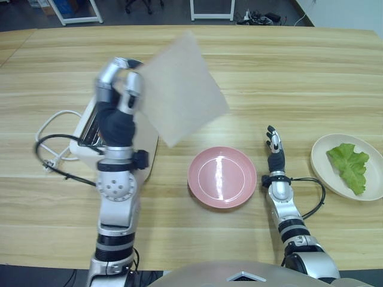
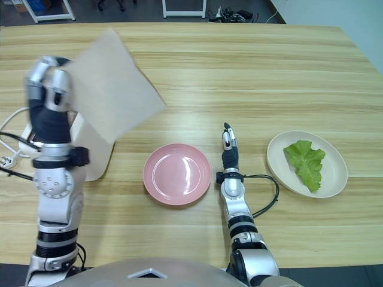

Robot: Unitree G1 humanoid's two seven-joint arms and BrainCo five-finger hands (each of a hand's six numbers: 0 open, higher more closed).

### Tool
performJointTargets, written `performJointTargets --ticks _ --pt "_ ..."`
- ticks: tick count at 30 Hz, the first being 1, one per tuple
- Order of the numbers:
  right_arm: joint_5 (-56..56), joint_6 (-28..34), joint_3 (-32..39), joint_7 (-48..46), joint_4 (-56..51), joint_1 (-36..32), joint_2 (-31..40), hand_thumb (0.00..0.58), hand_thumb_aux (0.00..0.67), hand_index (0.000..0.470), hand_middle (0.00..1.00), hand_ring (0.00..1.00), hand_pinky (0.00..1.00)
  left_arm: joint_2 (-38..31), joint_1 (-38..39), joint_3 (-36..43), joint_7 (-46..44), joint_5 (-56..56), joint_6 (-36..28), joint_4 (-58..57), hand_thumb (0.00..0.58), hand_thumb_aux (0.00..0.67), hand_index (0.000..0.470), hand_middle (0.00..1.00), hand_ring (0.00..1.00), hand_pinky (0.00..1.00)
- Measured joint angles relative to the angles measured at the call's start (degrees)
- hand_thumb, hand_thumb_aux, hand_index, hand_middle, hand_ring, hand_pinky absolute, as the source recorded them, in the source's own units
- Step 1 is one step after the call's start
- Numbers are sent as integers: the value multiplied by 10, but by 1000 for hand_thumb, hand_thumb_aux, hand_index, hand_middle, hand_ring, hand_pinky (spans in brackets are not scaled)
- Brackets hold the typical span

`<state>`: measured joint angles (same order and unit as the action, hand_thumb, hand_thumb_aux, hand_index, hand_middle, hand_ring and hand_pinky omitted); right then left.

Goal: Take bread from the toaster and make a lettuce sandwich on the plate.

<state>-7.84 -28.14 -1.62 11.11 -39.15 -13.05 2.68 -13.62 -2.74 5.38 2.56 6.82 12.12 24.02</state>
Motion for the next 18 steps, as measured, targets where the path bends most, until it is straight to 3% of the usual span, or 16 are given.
performJointTargets --ticks 8,13,18 --pt "0 2 -1 -1 11 8 1 0 0 0 0 0 0 -1 31 83 -85 -74 -37 -133 580 670 470 1000 1000 1000" --pt "0 6 0 -2 15 10 1 0 0 0 0 0 0 2 24 104 -93 -134 -24 -261 580 670 470 1000 1000 1000" --pt "0 7 0 -2 19 14 1 0 0 0 0 0 0 -4 19 120 -100 -179 -3 -304 580 670 470 1000 1000 1000"
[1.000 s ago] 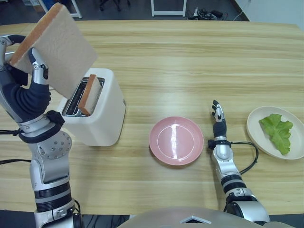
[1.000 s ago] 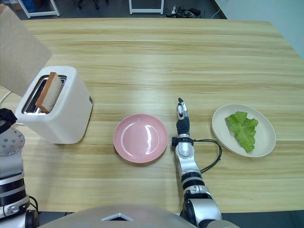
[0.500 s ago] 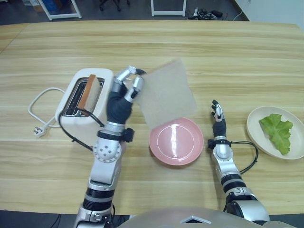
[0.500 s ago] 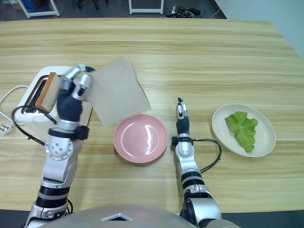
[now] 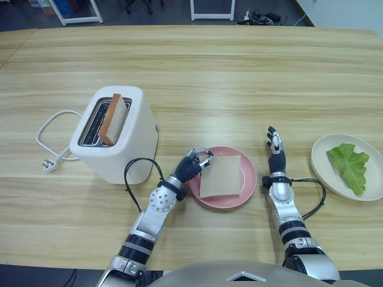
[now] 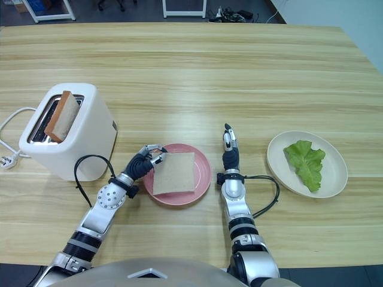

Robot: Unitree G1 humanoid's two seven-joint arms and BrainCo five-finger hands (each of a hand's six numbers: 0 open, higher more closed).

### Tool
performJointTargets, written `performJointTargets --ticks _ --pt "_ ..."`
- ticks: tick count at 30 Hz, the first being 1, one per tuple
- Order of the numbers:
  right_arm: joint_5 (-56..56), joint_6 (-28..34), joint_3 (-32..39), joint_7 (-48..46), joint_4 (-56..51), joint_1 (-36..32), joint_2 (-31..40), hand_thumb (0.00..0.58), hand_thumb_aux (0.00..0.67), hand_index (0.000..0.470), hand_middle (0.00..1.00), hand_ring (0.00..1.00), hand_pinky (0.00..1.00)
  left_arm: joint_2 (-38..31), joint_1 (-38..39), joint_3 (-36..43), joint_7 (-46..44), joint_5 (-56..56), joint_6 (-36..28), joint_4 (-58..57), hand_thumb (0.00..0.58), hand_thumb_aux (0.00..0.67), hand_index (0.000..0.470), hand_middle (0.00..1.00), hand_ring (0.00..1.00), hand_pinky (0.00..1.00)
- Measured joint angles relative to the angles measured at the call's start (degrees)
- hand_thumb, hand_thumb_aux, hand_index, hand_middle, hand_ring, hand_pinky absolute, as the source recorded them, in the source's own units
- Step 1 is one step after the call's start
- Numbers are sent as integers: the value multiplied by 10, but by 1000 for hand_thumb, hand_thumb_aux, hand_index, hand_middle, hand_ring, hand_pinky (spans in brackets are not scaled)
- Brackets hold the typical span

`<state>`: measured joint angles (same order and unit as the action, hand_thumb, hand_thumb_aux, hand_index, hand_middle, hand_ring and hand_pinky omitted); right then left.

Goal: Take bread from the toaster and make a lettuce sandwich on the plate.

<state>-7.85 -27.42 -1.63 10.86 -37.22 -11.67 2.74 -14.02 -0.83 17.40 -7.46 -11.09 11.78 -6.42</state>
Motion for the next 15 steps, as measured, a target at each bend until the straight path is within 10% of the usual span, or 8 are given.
performJointTargets --ticks 2,3,4,5,15 --pt "0 1 0 0 2 1 0 0 0 0 0 0 0 -7 -1 1 -11 -10 8 -1 580 670 470 1000 1000 1000" --pt "0 1 0 0 2 1 0 0 0 0 0 0 0 -8 -1 2 -14 -15 10 -1 560 547 383 1000 1000 1000" --pt "0 1 0 0 2 2 0 0 0 0 0 0 0 -10 -1 4 -16 -20 13 -2 14 8 6 361 361 361" --pt "0 1 0 0 2 2 0 0 0 0 0 0 0 -16 -2 7 -14 -38 19 -1 0 0 0 0 0 0" --pt "0 2 1 2 7 5 -1 0 0 0 0 0 0 -90 -23 12 278 -402 13 72 0 0 0 0 0 0"
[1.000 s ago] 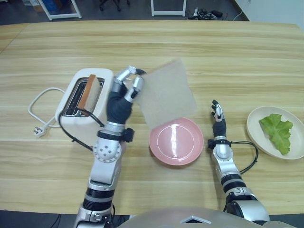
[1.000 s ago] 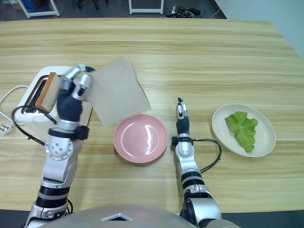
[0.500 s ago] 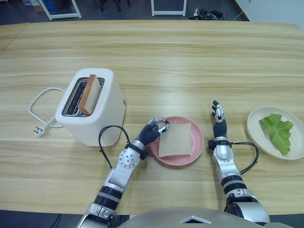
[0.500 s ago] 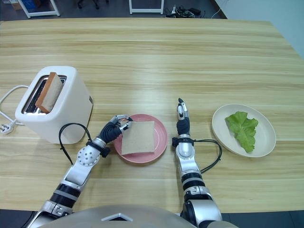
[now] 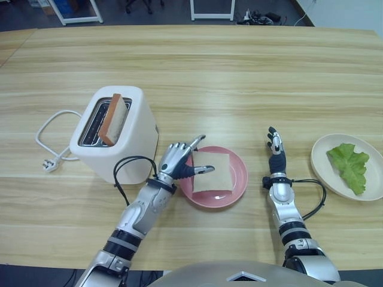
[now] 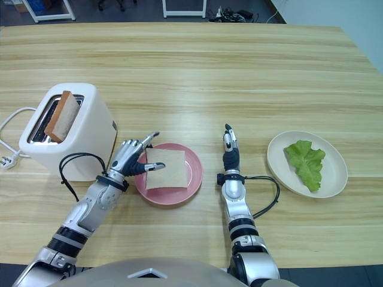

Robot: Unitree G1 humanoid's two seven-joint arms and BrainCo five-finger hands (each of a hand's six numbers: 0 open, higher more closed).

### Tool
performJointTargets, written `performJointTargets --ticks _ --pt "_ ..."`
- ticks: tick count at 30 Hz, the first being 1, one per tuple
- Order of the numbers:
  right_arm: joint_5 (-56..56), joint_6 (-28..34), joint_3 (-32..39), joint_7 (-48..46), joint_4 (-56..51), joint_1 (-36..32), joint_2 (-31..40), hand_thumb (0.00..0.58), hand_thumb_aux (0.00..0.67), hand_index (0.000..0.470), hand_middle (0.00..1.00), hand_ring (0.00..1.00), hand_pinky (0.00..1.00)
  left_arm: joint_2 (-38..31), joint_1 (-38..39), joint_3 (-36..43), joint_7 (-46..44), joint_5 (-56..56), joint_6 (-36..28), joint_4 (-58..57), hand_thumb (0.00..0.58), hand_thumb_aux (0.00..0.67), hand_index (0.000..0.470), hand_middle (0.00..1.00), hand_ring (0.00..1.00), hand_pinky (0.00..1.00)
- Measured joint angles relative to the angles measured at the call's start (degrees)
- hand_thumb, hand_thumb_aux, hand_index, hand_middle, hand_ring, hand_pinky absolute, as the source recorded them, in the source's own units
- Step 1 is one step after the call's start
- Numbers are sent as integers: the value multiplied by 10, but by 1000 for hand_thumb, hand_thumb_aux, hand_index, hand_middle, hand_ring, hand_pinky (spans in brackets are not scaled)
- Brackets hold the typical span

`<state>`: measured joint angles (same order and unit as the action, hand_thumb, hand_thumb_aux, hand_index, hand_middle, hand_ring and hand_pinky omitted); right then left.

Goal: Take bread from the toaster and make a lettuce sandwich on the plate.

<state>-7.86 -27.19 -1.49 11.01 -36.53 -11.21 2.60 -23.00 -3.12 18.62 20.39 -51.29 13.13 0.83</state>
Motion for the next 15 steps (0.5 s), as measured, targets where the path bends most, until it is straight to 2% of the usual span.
performJointTargets --ticks 4,9,12,15 --pt "0 1 0 1 1 0 -1 0 0 0 0 0 0 -3 6 -23 125 -45 34 75 0 0 0 0 0 0" --pt "0 3 1 1 6 3 -1 0 0 0 0 0 0 -3 26 -33 162 -43 61 92 0 0 0 0 0 0" --pt "-21 2 8 14 40 25 3 0 0 0 0 0 0 9 34 -37 142 36 88 57 0 0 0 0 0 0" --pt "-90 -8 3 49 180 69 30 0 0 0 0 0 0 49 48 -42 81 188 119 -28 0 0 0 0 0 0"
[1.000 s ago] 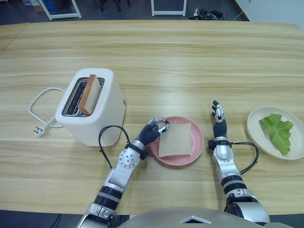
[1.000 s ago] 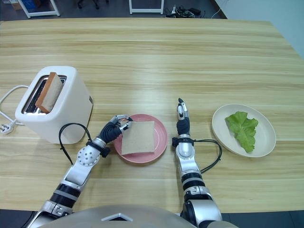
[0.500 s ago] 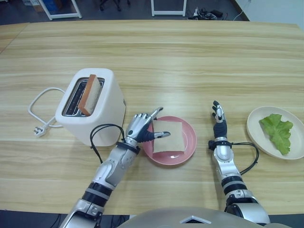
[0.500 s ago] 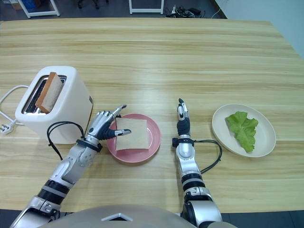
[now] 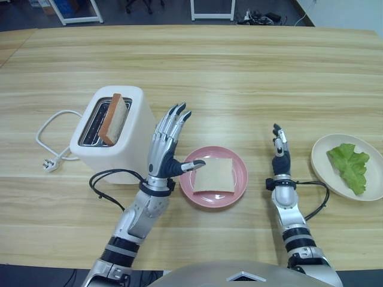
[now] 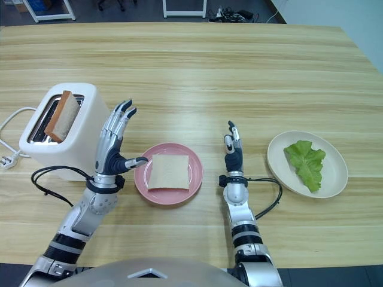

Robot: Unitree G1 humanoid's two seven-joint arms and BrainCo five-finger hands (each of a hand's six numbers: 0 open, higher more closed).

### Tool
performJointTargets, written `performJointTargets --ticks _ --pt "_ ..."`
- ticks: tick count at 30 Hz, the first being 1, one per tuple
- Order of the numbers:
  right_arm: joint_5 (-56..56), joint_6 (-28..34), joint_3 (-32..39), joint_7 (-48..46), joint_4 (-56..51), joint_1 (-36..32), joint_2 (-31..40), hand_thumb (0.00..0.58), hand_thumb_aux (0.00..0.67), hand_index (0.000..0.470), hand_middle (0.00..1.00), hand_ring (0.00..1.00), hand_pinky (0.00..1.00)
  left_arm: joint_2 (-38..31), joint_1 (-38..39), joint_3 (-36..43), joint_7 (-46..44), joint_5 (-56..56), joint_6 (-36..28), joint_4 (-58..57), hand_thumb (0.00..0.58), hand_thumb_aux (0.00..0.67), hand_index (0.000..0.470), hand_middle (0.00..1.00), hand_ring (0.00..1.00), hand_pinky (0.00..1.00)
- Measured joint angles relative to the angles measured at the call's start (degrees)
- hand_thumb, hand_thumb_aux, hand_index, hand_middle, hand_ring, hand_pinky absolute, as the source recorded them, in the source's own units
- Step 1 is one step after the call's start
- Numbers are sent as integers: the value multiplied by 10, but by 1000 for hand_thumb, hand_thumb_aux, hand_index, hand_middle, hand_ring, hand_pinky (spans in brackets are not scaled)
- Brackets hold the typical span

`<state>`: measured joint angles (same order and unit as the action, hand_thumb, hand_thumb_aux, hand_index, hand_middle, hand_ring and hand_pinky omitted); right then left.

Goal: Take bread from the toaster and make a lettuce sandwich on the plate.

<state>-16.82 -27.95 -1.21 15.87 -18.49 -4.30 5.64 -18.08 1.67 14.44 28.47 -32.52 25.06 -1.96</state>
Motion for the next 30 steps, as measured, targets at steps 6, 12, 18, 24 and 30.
performJointTargets --ticks 6,12,18,24,30 --pt "-231 28 -141 76 318 75 115 0 0 0 0 0 0 54 19 -18 -54 131 42 -104 0 0 0 0 0 0" --pt "-404 183 -214 100 216 86 254 0 0 0 0 0 0 84 28 -40 -79 167 59 -126 0 0 0 0 0 0" --pt "-453 256 -123 100 -92 57 351 0 0 0 0 0 0 106 34 -41 -91 168 63 -129 0 0 0 0 0 0" --pt "-424 249 -37 113 -205 15 365 0 0 0 0 0 0 111 43 -41 -99 156 63 -129 0 0 0 0 0 0" --pt "-393 241 20 123 -248 -23 375 514 444 311 0 0 0 116 46 -44 -102 148 63 -129 0 0 0 0 0 0"
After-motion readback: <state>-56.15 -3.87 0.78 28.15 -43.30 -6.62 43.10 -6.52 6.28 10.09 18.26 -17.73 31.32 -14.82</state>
